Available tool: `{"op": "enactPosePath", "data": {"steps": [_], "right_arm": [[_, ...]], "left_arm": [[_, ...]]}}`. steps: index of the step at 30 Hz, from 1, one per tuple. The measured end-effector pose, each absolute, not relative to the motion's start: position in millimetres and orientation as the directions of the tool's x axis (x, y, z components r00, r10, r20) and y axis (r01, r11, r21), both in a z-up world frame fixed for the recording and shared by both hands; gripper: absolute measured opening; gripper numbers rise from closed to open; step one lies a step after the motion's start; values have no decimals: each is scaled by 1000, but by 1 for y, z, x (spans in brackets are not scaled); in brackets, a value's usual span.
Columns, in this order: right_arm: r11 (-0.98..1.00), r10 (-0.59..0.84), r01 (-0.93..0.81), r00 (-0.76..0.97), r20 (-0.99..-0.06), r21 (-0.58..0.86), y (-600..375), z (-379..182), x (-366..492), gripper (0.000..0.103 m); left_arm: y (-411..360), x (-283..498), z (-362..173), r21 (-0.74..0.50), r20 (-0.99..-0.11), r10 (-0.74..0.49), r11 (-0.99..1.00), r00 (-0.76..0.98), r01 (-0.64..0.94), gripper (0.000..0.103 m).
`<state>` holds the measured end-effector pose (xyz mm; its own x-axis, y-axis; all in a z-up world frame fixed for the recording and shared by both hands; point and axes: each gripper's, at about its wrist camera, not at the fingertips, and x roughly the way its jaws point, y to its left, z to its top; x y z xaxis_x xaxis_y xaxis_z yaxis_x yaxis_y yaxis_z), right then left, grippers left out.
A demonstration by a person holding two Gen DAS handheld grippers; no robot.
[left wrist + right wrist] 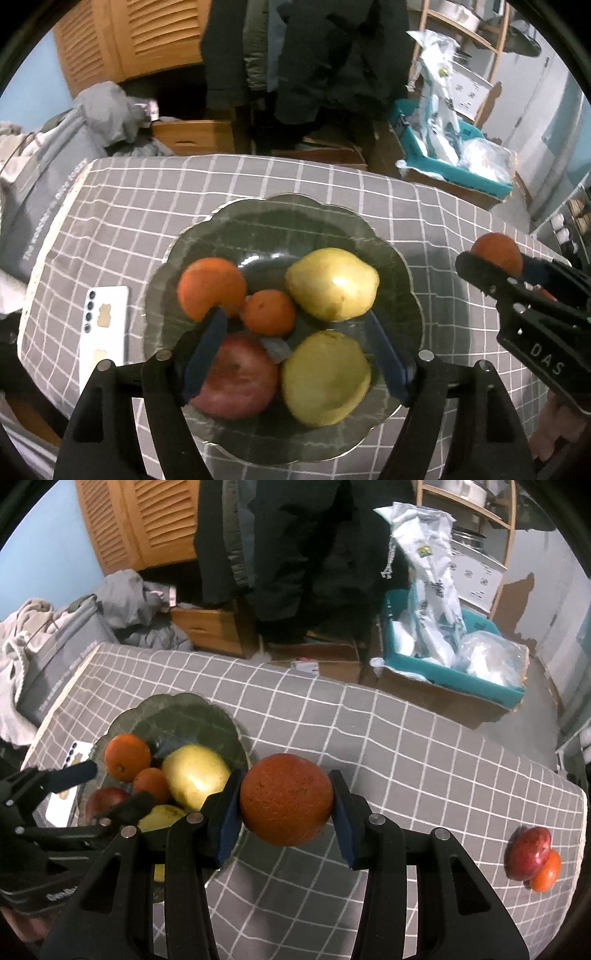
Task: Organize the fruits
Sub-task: 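Lower the pear into the bowl with the left gripper while the right gripper lowers the tangerine in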
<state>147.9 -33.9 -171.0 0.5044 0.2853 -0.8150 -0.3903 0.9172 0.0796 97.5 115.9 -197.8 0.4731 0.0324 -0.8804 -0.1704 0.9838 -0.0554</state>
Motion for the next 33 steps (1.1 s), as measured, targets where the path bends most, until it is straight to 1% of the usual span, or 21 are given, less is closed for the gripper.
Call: {"op": "enactPosePath", "data": {"steps": [6, 12, 23, 25, 27, 33], "right_arm": [[889, 322, -447, 457, -829, 99, -12, -180, 144, 44], [865, 332, -490, 400, -854, 107, 12, -196, 139, 44], [859, 326, -498, 349, -878, 120, 23, -209, 136, 45], [859, 330, -498, 361, -873, 119, 22, -206, 134, 52], [860, 339, -495, 378, -861, 122, 20, -199, 133, 62], [879, 339, -462, 423, -840, 122, 6, -183, 135, 64]], "left_arm": [[143, 86, -197, -52, -883, 67, 970, 465, -239, 80], [159, 75, -199, -39, -886, 93, 961, 453, -273, 80], [172, 69, -201, -43, -892, 100, 952, 441, -304, 80], [172, 68, -199, -46, -891, 99, 951, 444, -304, 80], [171, 68, -198, -46, -889, 99, 952, 446, -304, 80], [165, 67, -189, -46, -881, 98, 956, 462, -290, 80]]}}
